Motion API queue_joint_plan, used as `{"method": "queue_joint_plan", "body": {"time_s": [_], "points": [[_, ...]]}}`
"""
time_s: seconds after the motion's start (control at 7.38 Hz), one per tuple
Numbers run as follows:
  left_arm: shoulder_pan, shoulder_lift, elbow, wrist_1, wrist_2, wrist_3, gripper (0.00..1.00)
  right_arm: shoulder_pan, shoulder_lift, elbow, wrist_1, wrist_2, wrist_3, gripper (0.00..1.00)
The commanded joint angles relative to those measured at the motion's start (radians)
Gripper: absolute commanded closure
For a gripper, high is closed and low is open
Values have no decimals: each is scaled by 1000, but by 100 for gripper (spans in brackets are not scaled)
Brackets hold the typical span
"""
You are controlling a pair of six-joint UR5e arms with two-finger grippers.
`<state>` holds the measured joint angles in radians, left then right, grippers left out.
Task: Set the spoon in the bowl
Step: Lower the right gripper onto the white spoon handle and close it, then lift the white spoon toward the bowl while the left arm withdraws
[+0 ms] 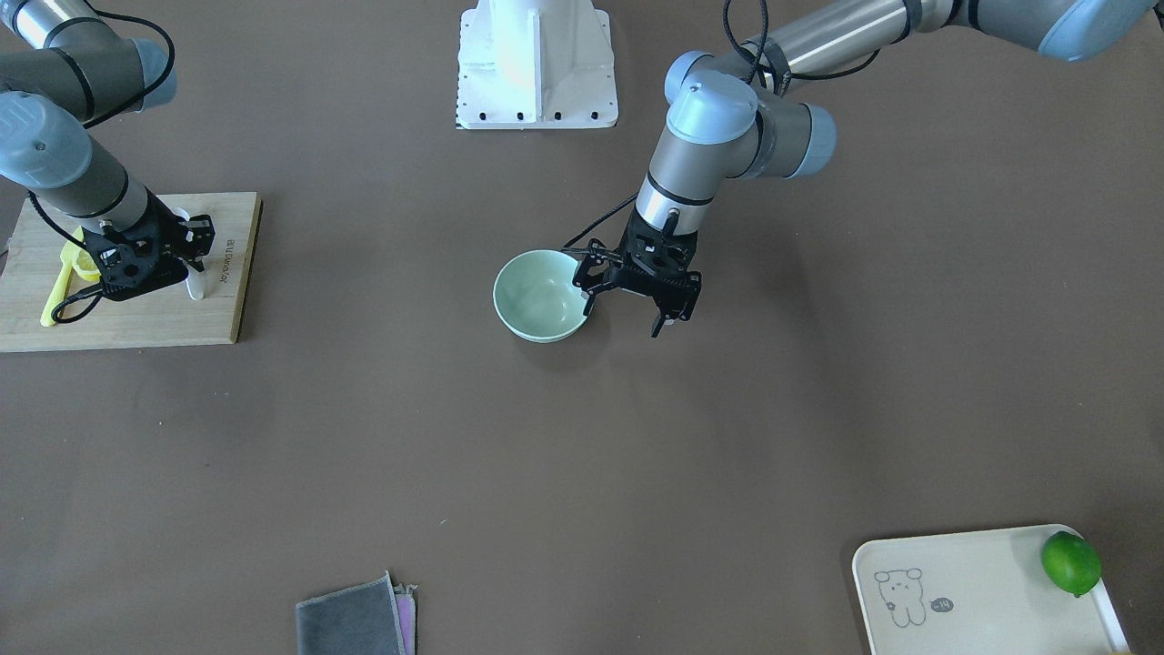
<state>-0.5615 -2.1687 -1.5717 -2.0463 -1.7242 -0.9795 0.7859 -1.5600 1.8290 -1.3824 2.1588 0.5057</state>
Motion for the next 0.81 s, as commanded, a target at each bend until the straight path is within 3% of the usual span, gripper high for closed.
{"method": "queue_joint_plan", "body": {"time_s": [0.0, 0.27, 0.54, 0.68], "points": [[-9, 4, -10, 0, 3, -2, 2, 7, 12, 38, -1, 15, -1, 100], [-47, 36, -30, -8, -2, -2, 2, 48, 14, 116, -14, 26, 11, 100], [-92, 128, -103, -43, -32, 1, 2, 65, 87, 122, -15, 23, 45, 100], [-148, 136, -106, -32, -149, 52, 2, 69, 119, 125, -7, 20, 125, 100]]}}
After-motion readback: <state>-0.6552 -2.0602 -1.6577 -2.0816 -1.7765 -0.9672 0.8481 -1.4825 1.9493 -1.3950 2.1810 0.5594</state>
